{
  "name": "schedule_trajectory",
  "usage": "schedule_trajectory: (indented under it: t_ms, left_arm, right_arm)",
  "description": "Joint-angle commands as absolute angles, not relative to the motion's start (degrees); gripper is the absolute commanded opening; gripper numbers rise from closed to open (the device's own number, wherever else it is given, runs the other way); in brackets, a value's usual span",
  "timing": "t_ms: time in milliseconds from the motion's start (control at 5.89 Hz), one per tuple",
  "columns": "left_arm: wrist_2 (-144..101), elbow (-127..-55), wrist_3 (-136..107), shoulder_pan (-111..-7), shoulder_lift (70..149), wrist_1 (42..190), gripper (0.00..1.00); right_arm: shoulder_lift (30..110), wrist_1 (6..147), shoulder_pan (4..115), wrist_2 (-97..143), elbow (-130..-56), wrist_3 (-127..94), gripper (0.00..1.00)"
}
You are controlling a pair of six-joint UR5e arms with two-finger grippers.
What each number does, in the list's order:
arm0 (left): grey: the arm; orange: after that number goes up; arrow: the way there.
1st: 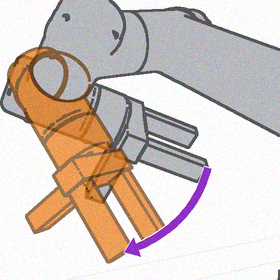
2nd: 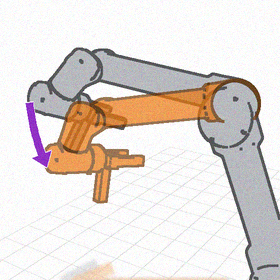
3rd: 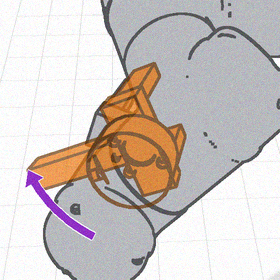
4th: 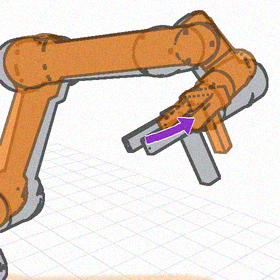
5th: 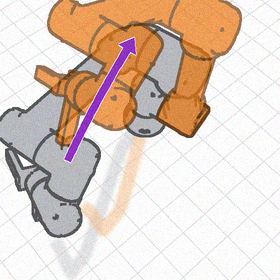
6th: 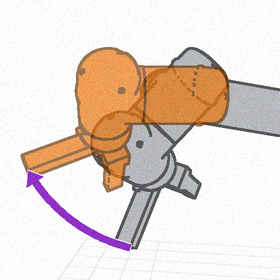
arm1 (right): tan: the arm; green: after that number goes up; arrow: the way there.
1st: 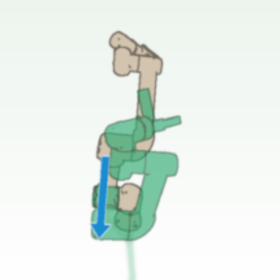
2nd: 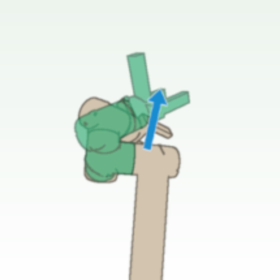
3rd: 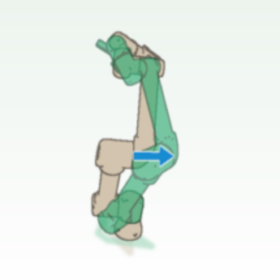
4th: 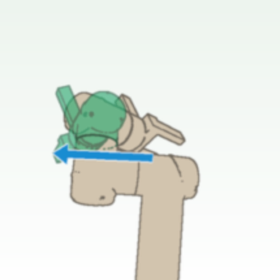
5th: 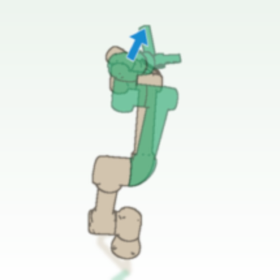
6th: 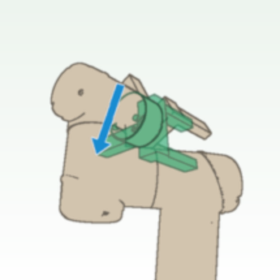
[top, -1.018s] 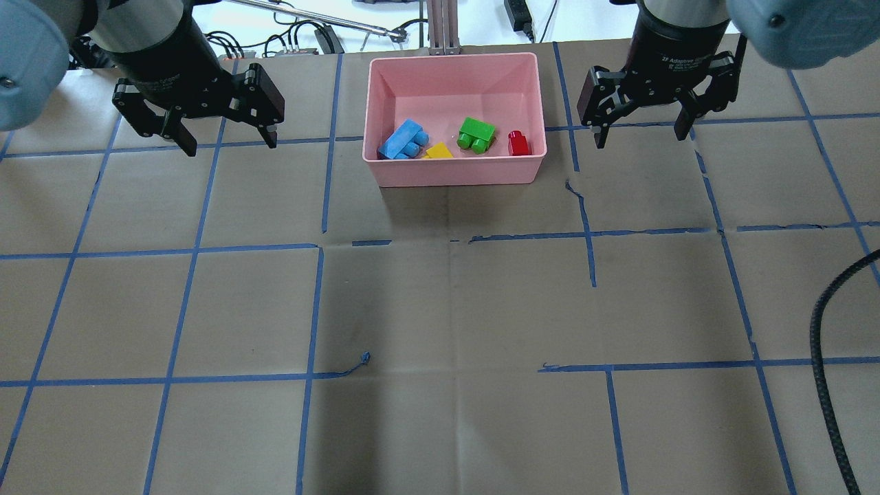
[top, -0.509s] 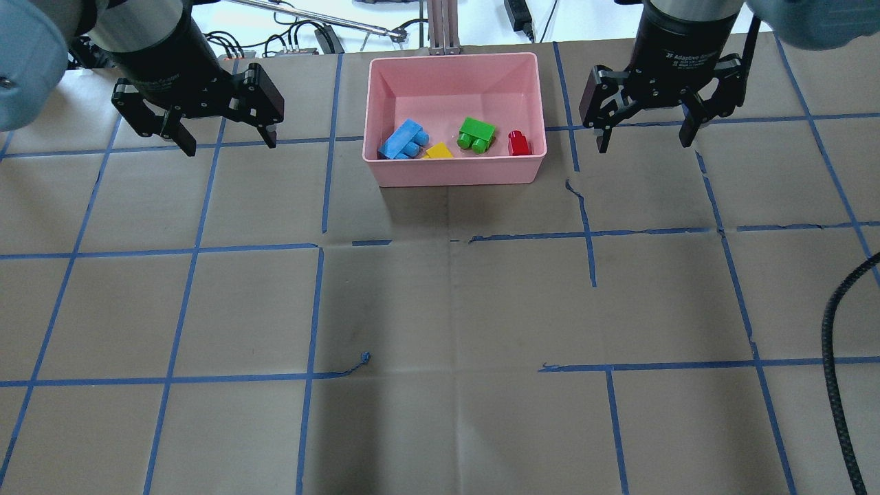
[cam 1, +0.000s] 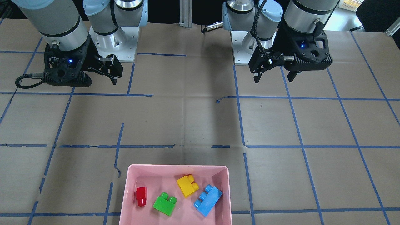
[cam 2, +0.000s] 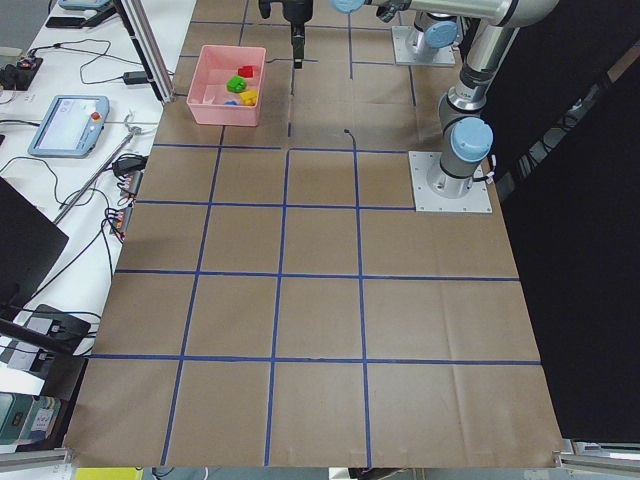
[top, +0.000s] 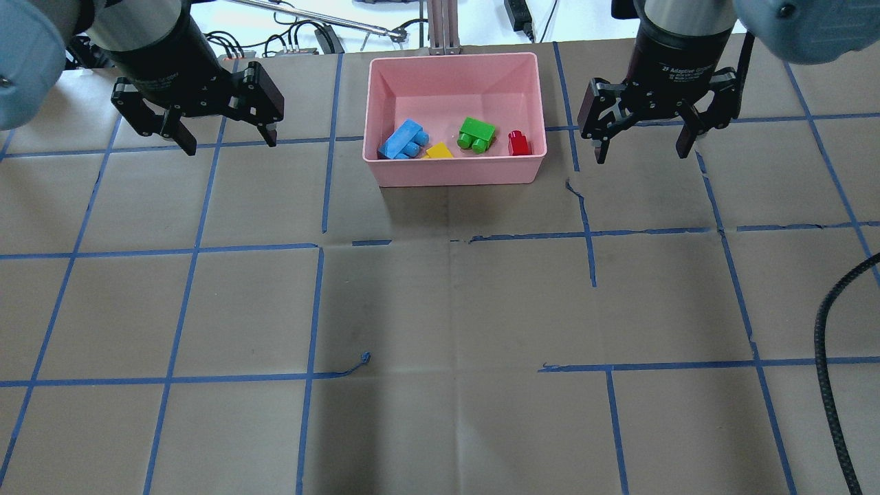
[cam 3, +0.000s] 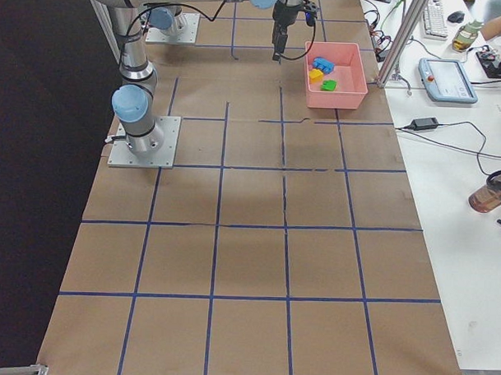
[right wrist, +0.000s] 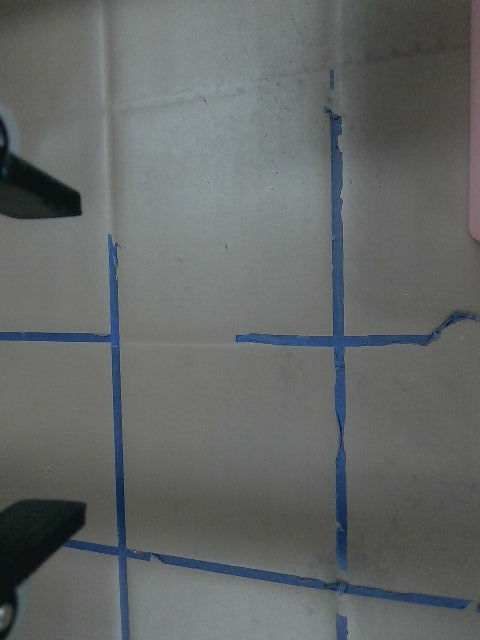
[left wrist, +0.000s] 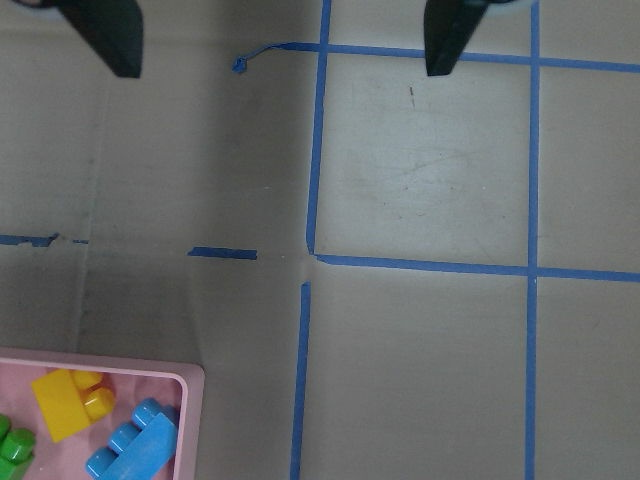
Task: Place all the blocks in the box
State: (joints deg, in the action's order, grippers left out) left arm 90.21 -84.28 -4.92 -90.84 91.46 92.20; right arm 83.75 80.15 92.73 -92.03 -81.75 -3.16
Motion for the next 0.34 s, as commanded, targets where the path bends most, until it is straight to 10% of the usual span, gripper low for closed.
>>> schedule_trajectory:
  t_ms: [0, 170]
  left_arm:
    - [90.35, -84.29, -4.92, -90.70, 91.32, 92.20, 0.99]
    - [90.35, -84.29, -4.92, -90.79, 91.32, 92.20, 0.99]
  right_arm:
    - [83.85, 80.16, 92.72, -92.11, -81.74, -3.16, 0.99]
    - [83.76, 80.16, 92.72, -92.11, -81.74, -3.16, 0.99]
